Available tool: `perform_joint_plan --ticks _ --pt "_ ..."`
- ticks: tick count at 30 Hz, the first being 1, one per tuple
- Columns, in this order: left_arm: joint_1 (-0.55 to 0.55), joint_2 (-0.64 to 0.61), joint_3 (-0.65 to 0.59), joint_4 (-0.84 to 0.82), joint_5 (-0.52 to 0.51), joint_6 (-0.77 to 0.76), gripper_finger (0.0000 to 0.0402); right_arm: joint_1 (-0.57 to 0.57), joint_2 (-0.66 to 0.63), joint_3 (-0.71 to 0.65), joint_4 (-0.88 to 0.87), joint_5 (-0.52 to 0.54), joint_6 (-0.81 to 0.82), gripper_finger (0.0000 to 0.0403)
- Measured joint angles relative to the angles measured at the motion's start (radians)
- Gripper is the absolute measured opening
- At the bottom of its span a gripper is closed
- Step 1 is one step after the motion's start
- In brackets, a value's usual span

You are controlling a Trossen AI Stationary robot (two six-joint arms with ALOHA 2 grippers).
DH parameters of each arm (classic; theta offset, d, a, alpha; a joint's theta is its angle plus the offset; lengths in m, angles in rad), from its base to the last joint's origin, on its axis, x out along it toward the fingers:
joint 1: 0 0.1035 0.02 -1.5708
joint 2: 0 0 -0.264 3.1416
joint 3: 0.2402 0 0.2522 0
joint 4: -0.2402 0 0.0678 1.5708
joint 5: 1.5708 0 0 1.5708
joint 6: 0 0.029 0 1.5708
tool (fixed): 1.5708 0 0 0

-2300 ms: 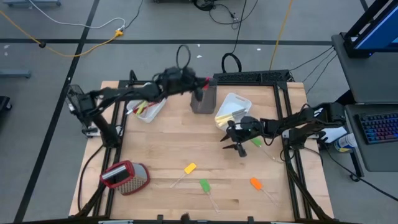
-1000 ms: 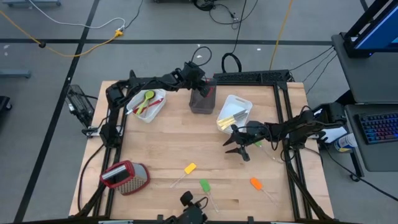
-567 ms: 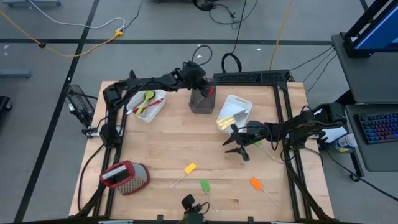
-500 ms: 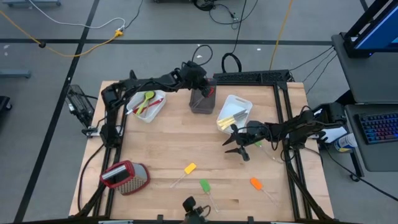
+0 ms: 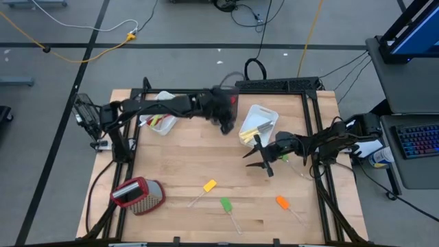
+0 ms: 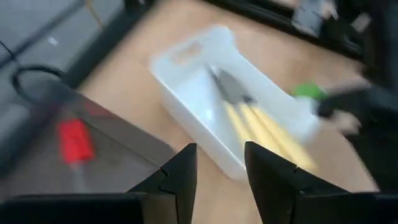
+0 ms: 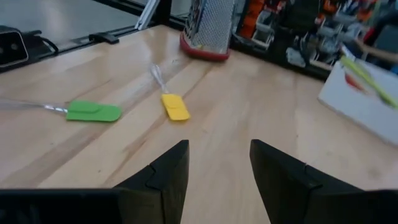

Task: Pick & Place Kitchen Items
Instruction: Put the yellow spatula into the black bin

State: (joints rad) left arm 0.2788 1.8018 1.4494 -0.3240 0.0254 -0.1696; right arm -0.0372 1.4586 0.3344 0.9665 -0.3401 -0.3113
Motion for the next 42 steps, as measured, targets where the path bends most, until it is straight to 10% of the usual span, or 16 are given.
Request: perform_joint_plan --ticks 13,22,42 --pt "-0.283 -0.001 0.0 -0.224 -0.106 -0.187 0.0141 0.0 0.0 0.001 0.094 0.001 -0.164 0.0203" --pt "-0.422 0.013 -0.002 -0.371 -0.124 -0.405 0.022 0.0 0.0 0.001 0.125 0.003 -0.305 0.0258" --pt "-0.639 0.108 -0.152 -0.238 -0.259 -0.715 0.0253 0.0 0.0 0.001 0.176 0.002 -0.39 0.0259"
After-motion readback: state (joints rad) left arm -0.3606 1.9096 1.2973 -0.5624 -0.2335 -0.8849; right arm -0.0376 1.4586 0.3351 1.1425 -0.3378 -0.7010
